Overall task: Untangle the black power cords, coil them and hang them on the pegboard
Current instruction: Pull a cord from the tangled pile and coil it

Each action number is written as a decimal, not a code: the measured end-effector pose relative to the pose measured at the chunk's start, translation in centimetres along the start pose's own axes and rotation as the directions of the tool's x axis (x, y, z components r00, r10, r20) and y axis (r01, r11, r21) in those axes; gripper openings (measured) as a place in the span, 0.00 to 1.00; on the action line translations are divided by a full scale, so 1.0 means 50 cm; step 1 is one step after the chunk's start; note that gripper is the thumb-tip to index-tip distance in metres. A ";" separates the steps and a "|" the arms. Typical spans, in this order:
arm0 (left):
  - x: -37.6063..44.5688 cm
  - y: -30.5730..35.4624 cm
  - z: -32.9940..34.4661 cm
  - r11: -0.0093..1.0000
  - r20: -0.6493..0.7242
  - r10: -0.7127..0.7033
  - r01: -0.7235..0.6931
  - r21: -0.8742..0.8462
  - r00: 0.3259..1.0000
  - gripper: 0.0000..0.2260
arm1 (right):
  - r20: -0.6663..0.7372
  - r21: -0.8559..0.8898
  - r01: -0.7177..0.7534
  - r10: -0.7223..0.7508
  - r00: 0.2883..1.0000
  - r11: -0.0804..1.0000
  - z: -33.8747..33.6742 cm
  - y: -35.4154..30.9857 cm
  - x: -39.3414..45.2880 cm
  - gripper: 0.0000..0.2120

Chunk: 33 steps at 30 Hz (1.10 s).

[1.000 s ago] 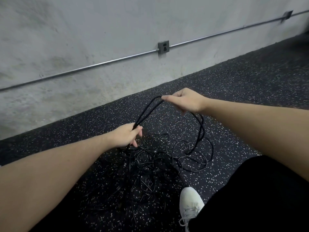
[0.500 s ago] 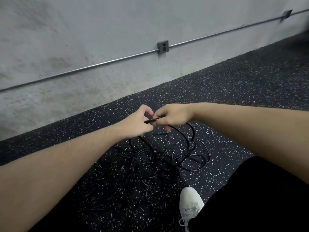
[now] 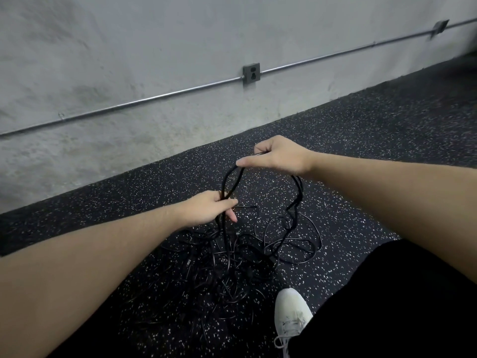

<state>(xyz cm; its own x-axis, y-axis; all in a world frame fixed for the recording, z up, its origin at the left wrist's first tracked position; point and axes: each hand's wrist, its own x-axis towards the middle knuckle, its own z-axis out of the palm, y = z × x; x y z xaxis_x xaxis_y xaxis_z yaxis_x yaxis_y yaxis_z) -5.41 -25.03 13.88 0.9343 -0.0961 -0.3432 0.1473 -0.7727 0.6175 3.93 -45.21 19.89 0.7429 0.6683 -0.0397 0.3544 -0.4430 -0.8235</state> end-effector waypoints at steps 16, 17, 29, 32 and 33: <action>0.016 0.057 -0.029 0.997 -0.170 0.075 -0.073 0.022 0.983 0.14 | 0.150 -0.268 0.003 0.039 0.988 0.964 0.012 0.015 0.007 0.07; 0.016 0.059 -0.030 0.996 -0.172 0.084 -0.083 0.016 0.981 0.15 | 0.215 -0.291 -0.008 0.073 0.974 0.957 0.022 0.006 0.011 0.05; 0.014 0.011 0.001 0.995 0.007 0.099 -0.099 -0.003 0.995 0.02 | 0.205 -0.199 0.046 -0.004 0.979 0.979 0.022 -0.012 0.006 0.25; 0.010 -0.011 -0.002 0.999 0.015 0.036 -0.036 0.014 0.999 0.05 | 0.099 -0.031 0.023 -0.020 0.995 0.999 0.006 -0.012 -0.004 0.24; 0.007 -0.010 -0.002 1.000 0.020 0.013 -0.014 0.019 1.000 0.09 | 0.063 0.037 0.018 -0.020 0.998 0.999 -0.001 -0.012 -0.006 0.24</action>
<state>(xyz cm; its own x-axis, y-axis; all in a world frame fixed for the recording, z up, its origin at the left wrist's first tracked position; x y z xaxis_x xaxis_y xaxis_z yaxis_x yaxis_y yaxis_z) -5.14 -24.61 13.55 0.9297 -0.1186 -0.3488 0.1284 -0.7831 0.6085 3.52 -45.17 20.42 0.6985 0.7132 -0.0585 0.3466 -0.4087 -0.8443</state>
